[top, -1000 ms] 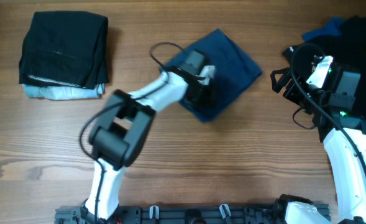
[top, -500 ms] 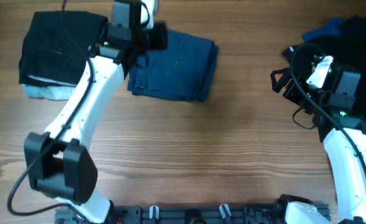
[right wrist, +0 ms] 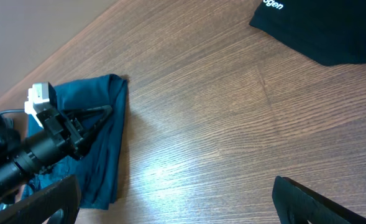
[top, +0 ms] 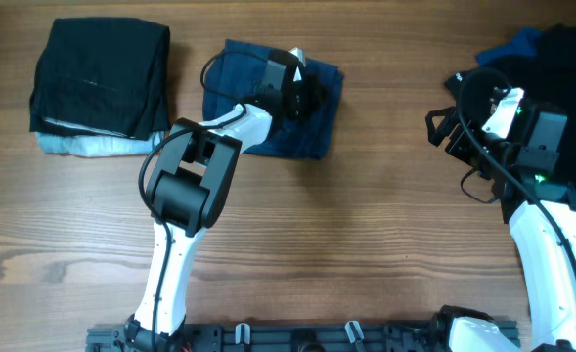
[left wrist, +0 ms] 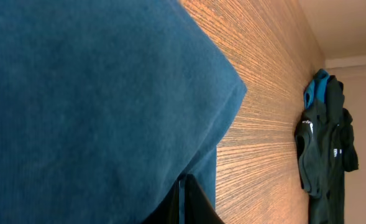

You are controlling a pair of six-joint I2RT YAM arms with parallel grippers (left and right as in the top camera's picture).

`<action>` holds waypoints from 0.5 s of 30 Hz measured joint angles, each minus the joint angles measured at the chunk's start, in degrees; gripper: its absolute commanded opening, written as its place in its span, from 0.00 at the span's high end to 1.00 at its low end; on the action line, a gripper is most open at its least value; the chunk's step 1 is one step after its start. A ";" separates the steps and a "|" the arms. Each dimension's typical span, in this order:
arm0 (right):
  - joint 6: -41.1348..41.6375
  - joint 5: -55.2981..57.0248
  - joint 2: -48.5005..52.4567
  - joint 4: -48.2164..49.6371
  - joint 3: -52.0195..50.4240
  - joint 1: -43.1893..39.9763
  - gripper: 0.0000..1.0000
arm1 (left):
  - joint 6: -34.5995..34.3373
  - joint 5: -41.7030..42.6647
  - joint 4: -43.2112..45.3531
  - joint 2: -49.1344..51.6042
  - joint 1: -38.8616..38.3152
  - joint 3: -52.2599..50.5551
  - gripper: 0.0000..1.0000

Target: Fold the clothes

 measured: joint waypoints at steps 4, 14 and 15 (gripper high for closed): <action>0.00 0.00 0.00 0.02 0.00 0.00 0.01 | -0.68 7.37 6.67 0.87 0.68 -0.44 0.96; 0.00 0.00 0.00 0.02 0.00 0.00 0.01 | -2.01 12.46 13.25 -15.10 10.47 -0.13 0.96; 0.02 0.00 0.00 0.00 0.00 0.00 0.01 | -1.81 10.97 10.62 -15.28 12.17 0.02 0.96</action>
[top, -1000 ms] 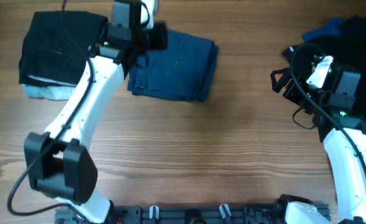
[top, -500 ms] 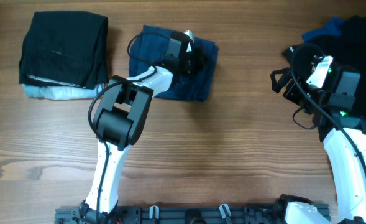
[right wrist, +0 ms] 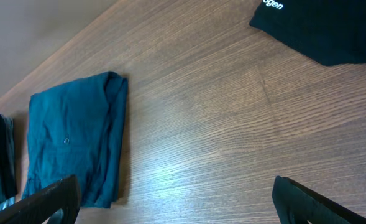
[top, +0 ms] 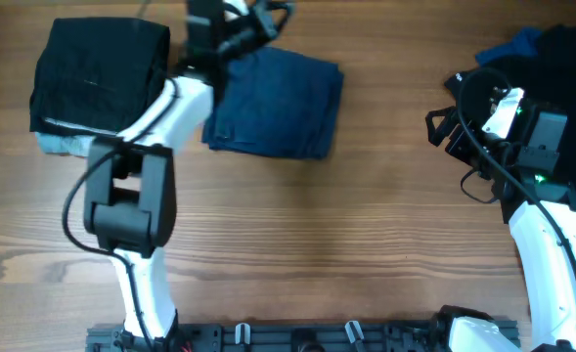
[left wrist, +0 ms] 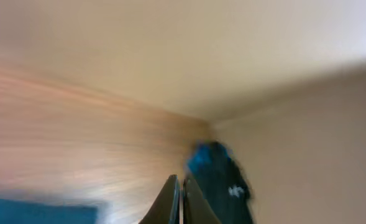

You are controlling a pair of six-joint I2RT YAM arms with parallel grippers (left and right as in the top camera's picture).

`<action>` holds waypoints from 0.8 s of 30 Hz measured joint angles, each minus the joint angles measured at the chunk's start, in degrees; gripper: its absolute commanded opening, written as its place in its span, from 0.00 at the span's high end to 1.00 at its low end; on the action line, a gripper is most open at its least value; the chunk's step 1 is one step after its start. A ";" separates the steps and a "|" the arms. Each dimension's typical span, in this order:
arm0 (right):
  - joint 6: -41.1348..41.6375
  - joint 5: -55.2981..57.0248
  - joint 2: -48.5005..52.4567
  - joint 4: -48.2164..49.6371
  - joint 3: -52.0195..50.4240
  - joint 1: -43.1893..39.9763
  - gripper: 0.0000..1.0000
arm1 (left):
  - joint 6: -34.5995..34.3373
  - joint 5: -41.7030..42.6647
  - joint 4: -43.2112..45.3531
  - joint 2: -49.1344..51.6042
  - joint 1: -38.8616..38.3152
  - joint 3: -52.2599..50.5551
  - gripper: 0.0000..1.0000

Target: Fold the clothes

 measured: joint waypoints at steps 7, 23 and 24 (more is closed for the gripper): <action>-0.02 0.00 0.00 0.02 0.00 0.00 0.01 | 13.55 -14.40 -21.73 5.18 6.12 -0.63 0.96; -0.02 -0.02 0.00 0.00 0.00 0.00 0.00 | 15.10 -17.40 -12.98 -3.32 1.64 -1.03 0.89; -0.02 0.00 0.00 0.00 0.00 0.00 0.01 | 14.91 -17.05 -12.13 -5.86 -0.48 -0.66 0.89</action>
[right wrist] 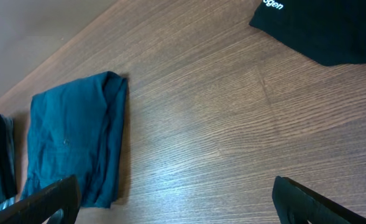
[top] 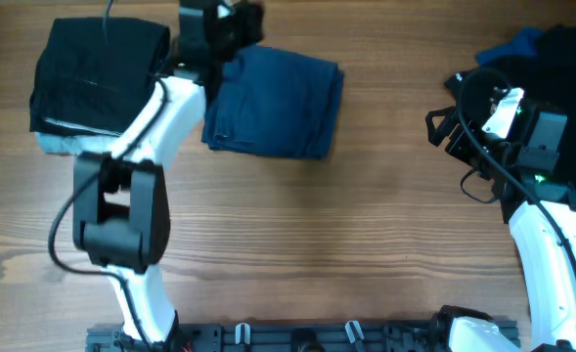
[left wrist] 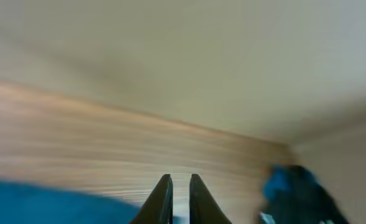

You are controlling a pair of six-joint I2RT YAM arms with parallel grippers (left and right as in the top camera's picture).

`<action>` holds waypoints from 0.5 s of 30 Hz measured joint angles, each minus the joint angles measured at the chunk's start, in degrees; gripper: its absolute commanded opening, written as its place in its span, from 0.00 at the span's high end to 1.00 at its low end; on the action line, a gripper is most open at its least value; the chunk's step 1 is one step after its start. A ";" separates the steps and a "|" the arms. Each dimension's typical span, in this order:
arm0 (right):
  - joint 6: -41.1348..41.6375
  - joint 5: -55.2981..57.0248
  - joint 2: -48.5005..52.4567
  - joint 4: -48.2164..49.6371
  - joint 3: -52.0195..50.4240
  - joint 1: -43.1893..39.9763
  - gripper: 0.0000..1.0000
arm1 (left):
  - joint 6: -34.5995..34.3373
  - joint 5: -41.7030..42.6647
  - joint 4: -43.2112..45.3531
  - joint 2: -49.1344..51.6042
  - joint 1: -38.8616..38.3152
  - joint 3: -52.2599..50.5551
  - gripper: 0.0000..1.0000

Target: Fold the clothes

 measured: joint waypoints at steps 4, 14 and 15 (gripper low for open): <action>0.00 0.00 0.00 -0.02 0.00 0.00 0.01 | -0.31 -2.82 0.61 6.08 -8.79 0.76 0.90; 0.00 0.00 0.00 0.00 0.00 0.00 0.00 | -0.87 -4.13 10.47 19.76 -12.98 -0.09 0.96; 0.00 0.00 0.00 0.00 0.00 0.00 0.01 | -0.87 -2.93 11.28 18.80 -12.94 -0.24 0.96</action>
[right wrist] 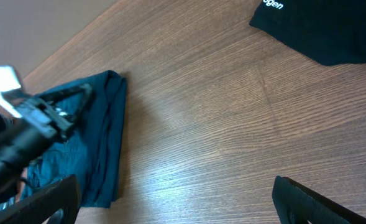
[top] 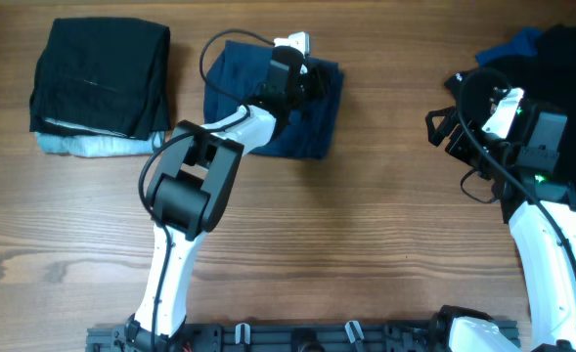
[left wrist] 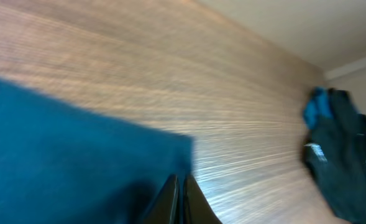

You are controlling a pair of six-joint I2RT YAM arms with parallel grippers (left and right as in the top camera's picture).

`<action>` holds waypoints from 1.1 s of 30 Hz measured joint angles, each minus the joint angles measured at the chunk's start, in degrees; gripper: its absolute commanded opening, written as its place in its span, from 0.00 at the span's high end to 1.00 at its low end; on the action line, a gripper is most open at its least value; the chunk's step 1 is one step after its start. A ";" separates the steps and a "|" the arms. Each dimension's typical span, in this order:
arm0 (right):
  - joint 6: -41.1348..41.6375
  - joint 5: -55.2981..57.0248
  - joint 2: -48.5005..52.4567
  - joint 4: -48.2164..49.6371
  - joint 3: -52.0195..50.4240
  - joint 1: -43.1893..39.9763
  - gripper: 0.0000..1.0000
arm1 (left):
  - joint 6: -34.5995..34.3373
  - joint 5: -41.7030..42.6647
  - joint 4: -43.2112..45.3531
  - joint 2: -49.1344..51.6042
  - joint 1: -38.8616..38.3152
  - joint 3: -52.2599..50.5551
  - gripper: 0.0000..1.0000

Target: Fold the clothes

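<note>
A folded blue garment [top: 273, 112] lies at the back of the table. My left gripper [top: 312, 83] is low over its right part, fingers [left wrist: 180, 198] pressed together with nothing seen between them; blue cloth [left wrist: 71, 155] fills that blurred view up to its edge. The unfolded pile of black and blue clothes [top: 547, 44] sits at the back right. My right gripper [right wrist: 176, 205] hovers beside that pile, wide open and empty, looking across bare wood at the blue garment [right wrist: 99, 146] and the left gripper [right wrist: 40, 127].
A folded black stack [top: 97, 73] rests on a pale garment [top: 77, 145] at the back left. A black garment with white lettering [right wrist: 325, 25] lies close to the right gripper. The wooden table [top: 346, 225] stretches between the arms.
My left gripper was at the far edge between the black stack and the blue garment, fingers slightly apart. It is now over the garment's right part, fingers together. The right arm is unchanged.
First my left gripper was shut low over the blue garment's right side. Then it was up at the table's far edge near the black stack, and later its fingers stood slightly apart there. Now it is back over the garment. The right arm stayed still, open.
</note>
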 measured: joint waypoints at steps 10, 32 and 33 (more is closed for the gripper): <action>0.00 0.00 0.00 0.02 0.00 0.00 0.00 | 0.48 -2.08 -31.47 -14.82 -2.84 -0.11 0.96; 0.00 0.00 0.00 0.00 0.00 0.00 0.01 | 17.99 -12.46 -66.31 -38.99 10.86 -6.40 0.09; 0.00 0.00 0.00 0.00 0.00 0.00 0.01 | 19.21 -14.97 -66.42 -35.04 11.23 -6.47 0.09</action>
